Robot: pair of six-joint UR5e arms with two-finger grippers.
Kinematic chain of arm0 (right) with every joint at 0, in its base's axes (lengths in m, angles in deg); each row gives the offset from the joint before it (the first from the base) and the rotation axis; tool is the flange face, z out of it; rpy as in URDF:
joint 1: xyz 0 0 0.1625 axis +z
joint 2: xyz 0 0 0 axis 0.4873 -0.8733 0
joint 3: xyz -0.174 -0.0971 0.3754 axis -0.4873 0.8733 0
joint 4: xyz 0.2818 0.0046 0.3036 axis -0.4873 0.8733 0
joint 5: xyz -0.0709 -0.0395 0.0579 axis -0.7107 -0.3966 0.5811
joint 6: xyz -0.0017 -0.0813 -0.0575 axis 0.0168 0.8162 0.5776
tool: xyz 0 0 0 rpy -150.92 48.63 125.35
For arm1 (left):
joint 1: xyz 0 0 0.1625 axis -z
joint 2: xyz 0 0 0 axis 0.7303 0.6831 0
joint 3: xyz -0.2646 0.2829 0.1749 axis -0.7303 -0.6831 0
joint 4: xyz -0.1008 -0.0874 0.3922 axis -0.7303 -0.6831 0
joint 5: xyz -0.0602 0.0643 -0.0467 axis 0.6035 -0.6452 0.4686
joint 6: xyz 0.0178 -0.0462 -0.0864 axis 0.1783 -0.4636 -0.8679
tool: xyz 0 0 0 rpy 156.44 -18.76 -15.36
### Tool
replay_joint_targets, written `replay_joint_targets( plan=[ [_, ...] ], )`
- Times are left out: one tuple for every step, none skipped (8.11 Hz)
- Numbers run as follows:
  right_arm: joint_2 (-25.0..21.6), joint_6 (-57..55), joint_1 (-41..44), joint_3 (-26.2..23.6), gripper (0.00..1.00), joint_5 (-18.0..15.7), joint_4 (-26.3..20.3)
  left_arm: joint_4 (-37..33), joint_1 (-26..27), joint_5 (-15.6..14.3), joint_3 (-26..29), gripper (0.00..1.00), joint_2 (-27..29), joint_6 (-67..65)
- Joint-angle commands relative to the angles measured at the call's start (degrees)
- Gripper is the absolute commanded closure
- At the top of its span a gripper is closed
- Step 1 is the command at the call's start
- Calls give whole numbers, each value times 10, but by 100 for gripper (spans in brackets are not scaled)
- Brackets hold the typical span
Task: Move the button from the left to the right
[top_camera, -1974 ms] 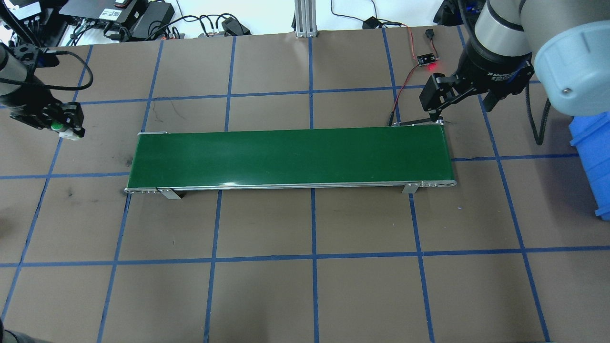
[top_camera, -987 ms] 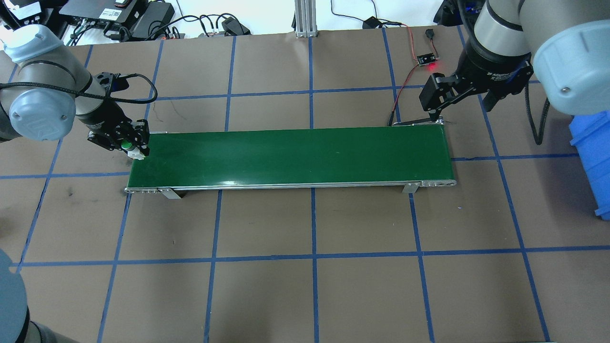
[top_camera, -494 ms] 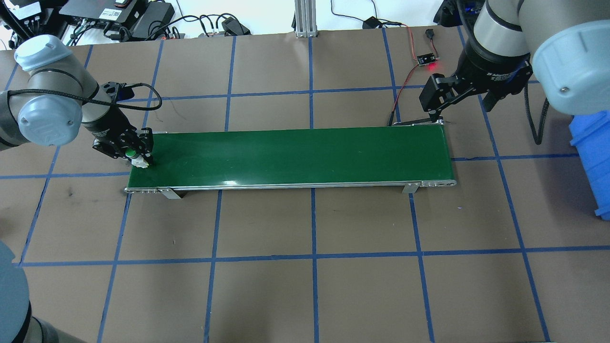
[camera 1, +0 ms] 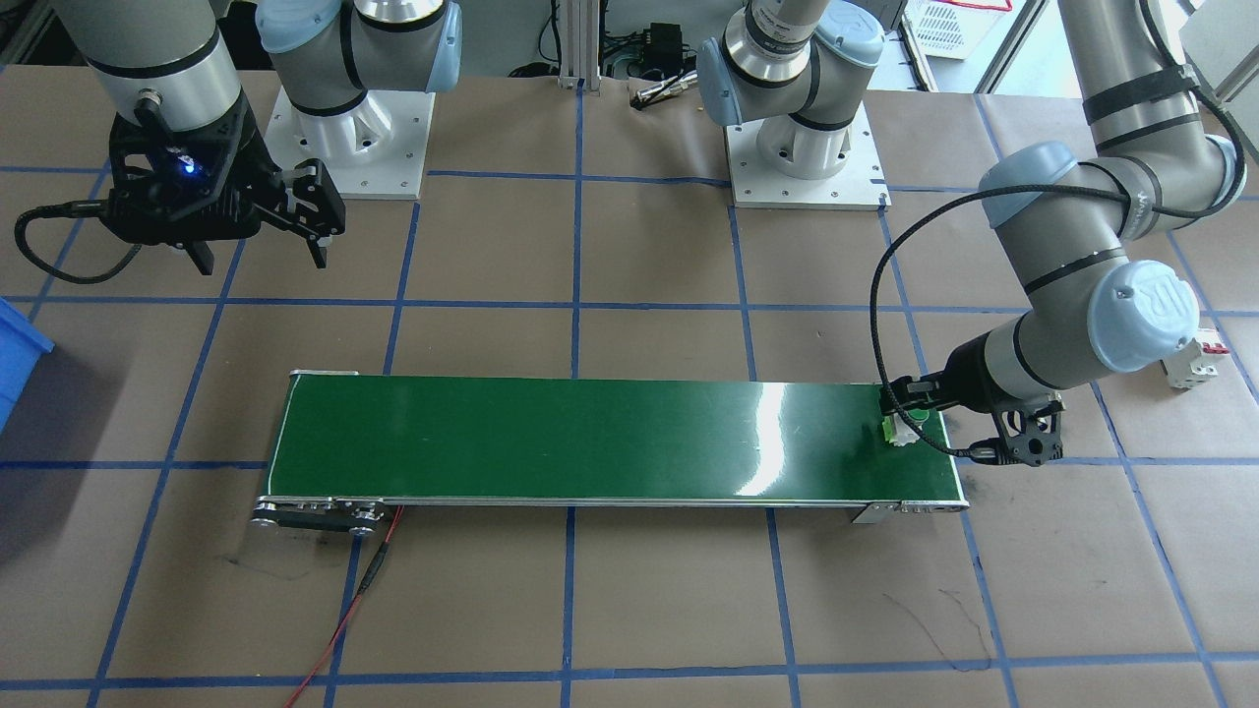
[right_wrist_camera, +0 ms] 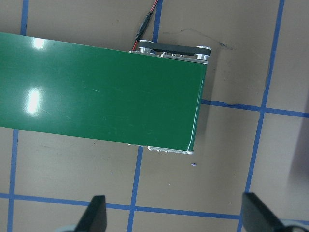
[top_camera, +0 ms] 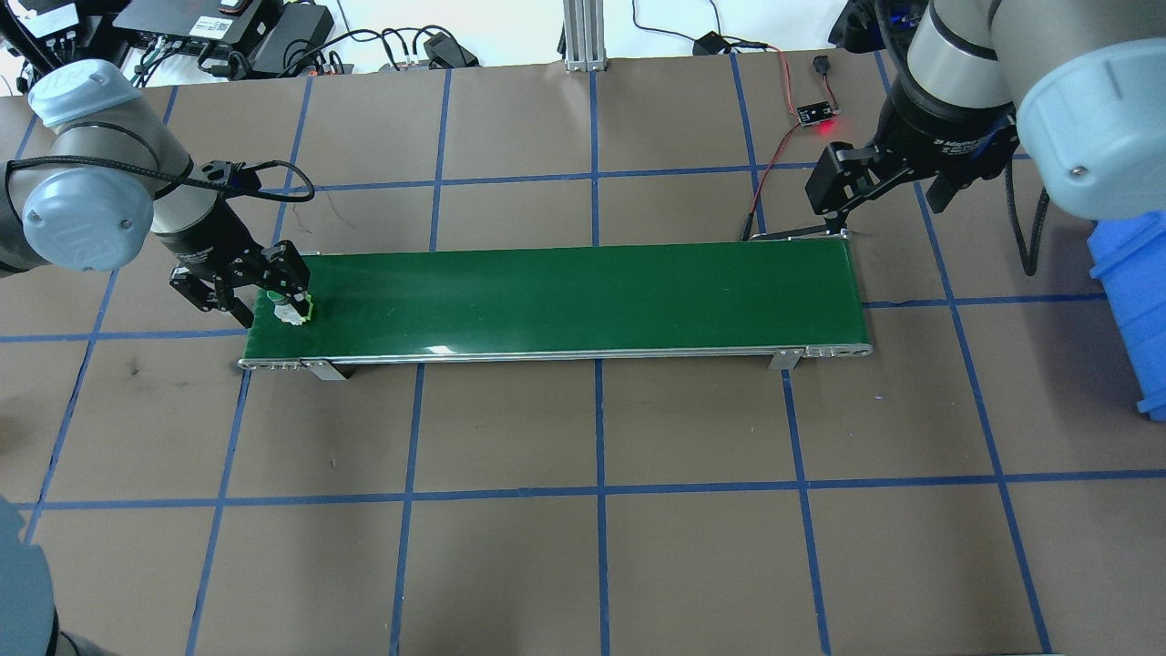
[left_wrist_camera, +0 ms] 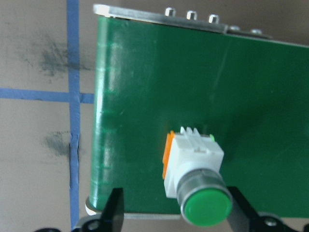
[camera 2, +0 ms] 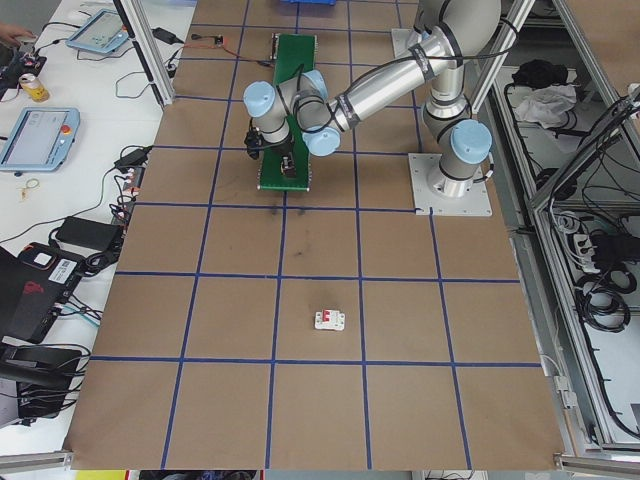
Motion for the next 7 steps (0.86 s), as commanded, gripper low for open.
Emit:
replay_joint_targets(
  plan=[
    [0, 0, 0, 0, 0, -1, -1, -60, 44, 1, 1, 0, -68, -36],
    [3, 0, 0, -1, 0, 0, -2, -88, 52, -2, 1, 0, -99, -39],
    [4, 0, 0, -2, 0, 0, -2, -88, 58, -6, 2, 0, -127, -39],
    [5, 0, 0, -3, 0, 0, -2, -98, 57, -6, 3, 0, -151, -39],
    [6, -1, 0, -3, 0, 4, -2, -105, 58, -50, 6, 0, -167, -39],
    [11, -2, 0, -3, 0, 6, -2, -107, 58, -146, 12, 0, -173, -39],
    [20, -2, 0, -2, 0, 9, -1, -108, 59, -144, 16, 0, -177, -45]
  ],
)
